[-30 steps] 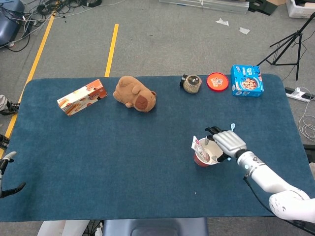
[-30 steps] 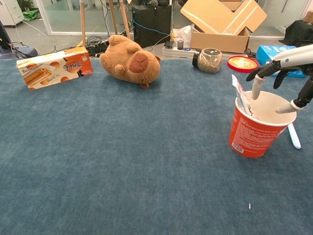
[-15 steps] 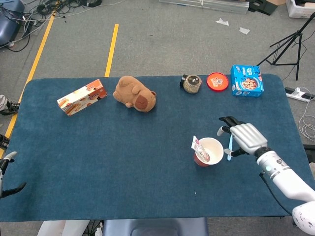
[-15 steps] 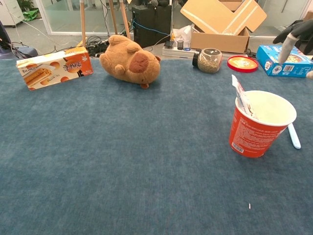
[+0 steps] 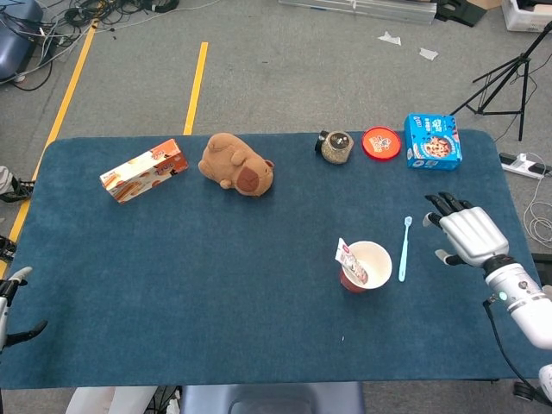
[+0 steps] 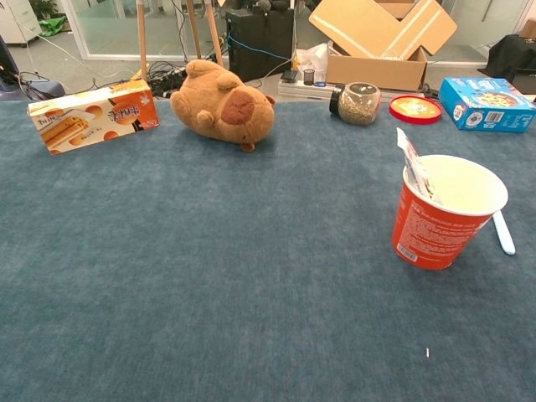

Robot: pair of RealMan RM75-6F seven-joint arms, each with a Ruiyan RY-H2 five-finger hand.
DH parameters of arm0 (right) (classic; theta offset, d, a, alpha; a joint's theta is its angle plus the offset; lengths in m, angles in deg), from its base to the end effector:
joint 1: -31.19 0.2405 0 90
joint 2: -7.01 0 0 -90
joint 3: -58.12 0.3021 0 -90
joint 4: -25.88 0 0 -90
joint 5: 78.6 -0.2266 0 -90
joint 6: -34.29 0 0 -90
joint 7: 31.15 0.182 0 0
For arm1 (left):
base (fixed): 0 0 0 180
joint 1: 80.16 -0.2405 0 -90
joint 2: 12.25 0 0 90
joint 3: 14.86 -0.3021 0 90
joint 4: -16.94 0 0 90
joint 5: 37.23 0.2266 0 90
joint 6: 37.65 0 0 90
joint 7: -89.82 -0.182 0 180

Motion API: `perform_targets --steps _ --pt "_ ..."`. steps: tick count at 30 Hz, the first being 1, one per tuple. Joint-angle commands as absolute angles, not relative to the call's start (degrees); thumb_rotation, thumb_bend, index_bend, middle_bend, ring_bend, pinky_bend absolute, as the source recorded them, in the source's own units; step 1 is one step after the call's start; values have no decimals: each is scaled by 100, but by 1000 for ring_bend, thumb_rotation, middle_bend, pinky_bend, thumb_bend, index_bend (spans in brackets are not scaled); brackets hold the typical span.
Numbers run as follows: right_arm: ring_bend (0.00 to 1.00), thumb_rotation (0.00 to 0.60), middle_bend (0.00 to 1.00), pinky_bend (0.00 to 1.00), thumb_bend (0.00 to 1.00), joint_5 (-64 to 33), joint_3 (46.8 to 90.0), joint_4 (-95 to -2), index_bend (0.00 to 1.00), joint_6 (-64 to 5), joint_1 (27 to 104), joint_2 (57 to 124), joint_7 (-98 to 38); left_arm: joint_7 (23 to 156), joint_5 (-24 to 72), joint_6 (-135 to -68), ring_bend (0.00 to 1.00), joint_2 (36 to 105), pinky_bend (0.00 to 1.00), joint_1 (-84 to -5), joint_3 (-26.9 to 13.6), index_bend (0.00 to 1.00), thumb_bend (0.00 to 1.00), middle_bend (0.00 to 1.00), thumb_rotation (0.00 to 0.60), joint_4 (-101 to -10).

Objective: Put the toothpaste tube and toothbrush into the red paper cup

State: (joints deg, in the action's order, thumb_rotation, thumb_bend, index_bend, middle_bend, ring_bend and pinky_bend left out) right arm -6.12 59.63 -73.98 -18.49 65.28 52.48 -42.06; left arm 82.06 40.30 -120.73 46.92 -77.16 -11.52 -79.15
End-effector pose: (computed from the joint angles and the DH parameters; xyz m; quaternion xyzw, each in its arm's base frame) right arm -0.2821 -0.3685 0.2030 0.7601 -0.3092 0.2145 0.5298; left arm -0.3828 0.2111 0.1951 -0.5768 -0.3909 -0.2991 0.6519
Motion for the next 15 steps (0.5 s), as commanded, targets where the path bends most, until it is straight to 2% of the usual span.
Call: perform_targets --steps 1,6,15 --pt "0 600 92 226 184 -457 5879 -6995 362 -2036 6373 5528 -4490 8184 4028 -12058 246 4710 243 -7708 -1158 163 0 311 600 -7908" --pt "0 600 88 226 183 -317 5792 -6418 362 -2135 6233 5937 -4667 8166 4021 -12018 246 4726 244 -7698 -1174 163 0 311 600 -7901" --pt "0 600 81 226 166 -203 5669 -5700 331 -1866 6143 6536 -4506 8159 4018 -12012 246 4736 244 -7694 -1179 163 0 311 600 -7900"
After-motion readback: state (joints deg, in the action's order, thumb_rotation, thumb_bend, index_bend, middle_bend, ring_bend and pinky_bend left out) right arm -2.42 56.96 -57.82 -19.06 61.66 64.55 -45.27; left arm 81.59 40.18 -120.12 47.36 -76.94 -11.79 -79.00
